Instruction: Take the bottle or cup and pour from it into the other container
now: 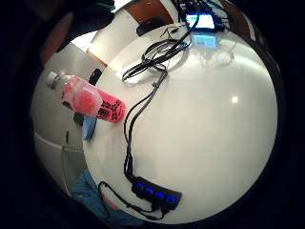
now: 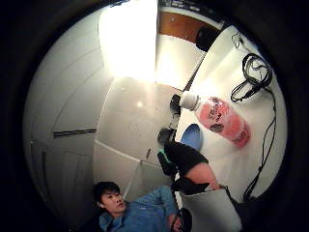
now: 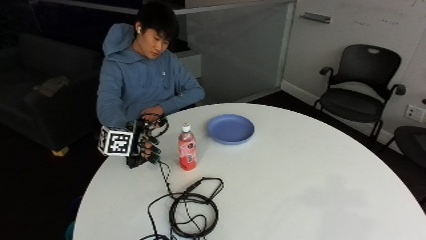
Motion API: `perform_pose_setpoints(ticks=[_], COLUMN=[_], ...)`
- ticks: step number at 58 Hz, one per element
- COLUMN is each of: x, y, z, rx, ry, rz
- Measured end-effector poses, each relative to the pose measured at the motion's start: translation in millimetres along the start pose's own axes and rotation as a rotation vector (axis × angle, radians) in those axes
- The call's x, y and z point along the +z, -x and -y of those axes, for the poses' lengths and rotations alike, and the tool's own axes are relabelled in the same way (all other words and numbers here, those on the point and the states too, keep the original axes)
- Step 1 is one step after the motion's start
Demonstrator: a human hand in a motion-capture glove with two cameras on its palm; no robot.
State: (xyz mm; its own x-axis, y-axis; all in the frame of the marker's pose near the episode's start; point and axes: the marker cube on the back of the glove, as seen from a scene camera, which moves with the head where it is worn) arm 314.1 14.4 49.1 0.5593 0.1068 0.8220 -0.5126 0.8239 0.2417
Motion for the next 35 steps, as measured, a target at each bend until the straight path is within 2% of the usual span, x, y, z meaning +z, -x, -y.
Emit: perform_pose_setpoints(ticks=[25,35], x=[103.6,126.8], y=[7.8,13.5], z=[29.7,41.6], rx=[0.059,0.088], ry=[0.091,-0.039], rz=[0.264,0.318])
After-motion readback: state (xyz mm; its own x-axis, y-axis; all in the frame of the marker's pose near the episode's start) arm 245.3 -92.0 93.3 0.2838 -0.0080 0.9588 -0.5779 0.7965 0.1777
